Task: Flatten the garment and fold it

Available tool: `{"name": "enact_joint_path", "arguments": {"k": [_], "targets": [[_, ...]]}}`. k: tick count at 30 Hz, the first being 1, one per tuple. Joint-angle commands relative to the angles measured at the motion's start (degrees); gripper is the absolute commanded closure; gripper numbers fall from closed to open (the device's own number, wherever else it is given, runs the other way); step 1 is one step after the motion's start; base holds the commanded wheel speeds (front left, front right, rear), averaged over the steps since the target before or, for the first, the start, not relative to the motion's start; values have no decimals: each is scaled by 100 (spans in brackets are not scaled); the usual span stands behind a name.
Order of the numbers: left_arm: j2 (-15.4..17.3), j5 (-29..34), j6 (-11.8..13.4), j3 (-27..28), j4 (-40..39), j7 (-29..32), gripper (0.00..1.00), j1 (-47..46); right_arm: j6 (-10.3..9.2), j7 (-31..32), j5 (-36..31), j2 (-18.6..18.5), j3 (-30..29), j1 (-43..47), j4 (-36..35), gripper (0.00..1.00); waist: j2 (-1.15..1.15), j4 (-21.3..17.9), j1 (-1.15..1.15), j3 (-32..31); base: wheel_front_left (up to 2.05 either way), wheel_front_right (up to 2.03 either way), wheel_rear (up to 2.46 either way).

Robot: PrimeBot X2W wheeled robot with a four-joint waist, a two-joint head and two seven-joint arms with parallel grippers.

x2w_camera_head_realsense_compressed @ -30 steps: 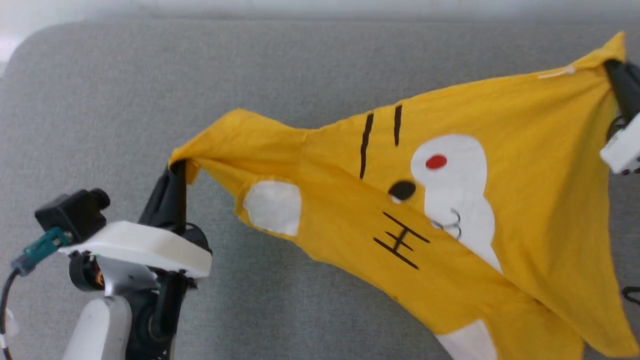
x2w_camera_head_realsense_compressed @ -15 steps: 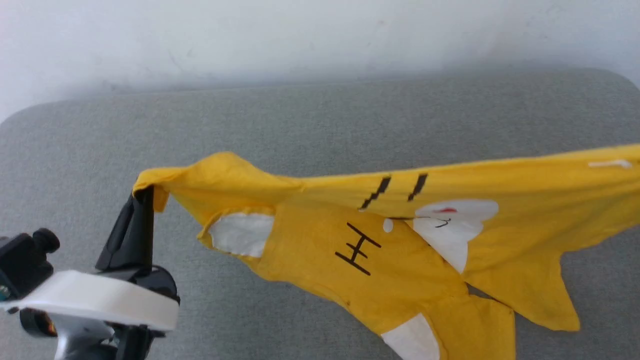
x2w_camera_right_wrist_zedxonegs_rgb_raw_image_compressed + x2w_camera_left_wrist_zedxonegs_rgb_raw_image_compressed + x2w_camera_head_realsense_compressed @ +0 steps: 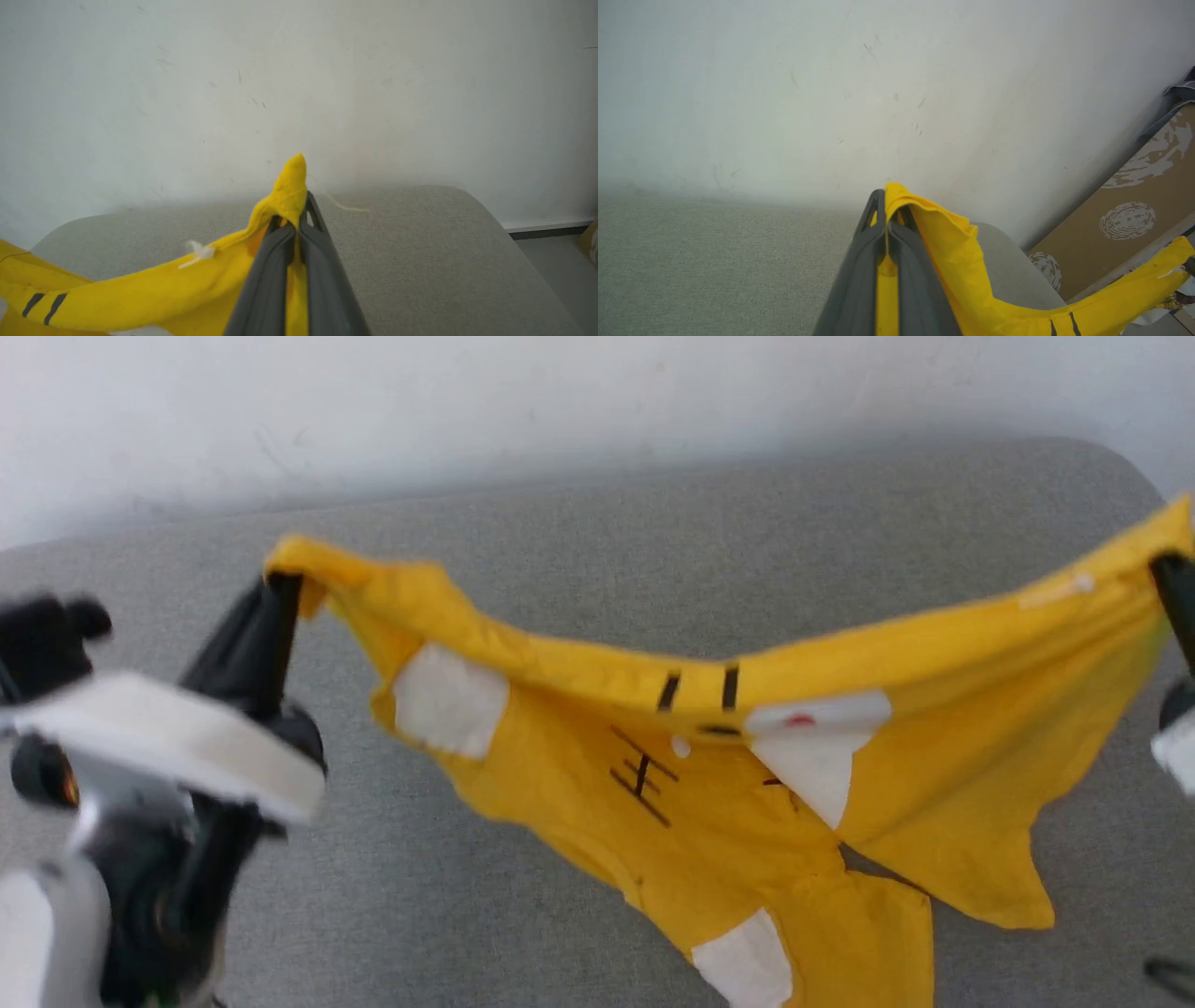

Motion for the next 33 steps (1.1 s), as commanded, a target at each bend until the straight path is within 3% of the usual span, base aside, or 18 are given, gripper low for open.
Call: {"name": "enact_joint_path", "arguments": {"k": [1,8,13,18,22,33], "targets": [[57,-29,-7,3,213,165,100,-544,-4,43,-11,-206,147,-483,221,100,0,-64,-1,125,0,0,0],[200,-71,206,42,1862,877,100,-3195,-4,90,-381,-751,1011,-2867,1734,100,0,-164,-1,576,0,0,0],[195,342,301,-69,3180,695,100,-5103,-4,-362,-855,-828,1407,-4546,2997,100,0,-160,-1,1045,0,0,0],[115,804,115,-302,4047,98,100,-6605,-4,-956,-1342,-780,1649,-5949,4104,100,0,-103,-1,1500,0,0,0],[5,951,-212,-315,4409,-728,100,-7357,-4,-1420,-1620,-762,1753,-6765,4881,100,0,-31,-1,1812,0,0,0],[-79,1069,-979,-475,5427,-2033,100,-7841,-4,-2211,-1833,-852,2074,-7387,6013,100,0,178,-1,2781,0,0,0]]}}
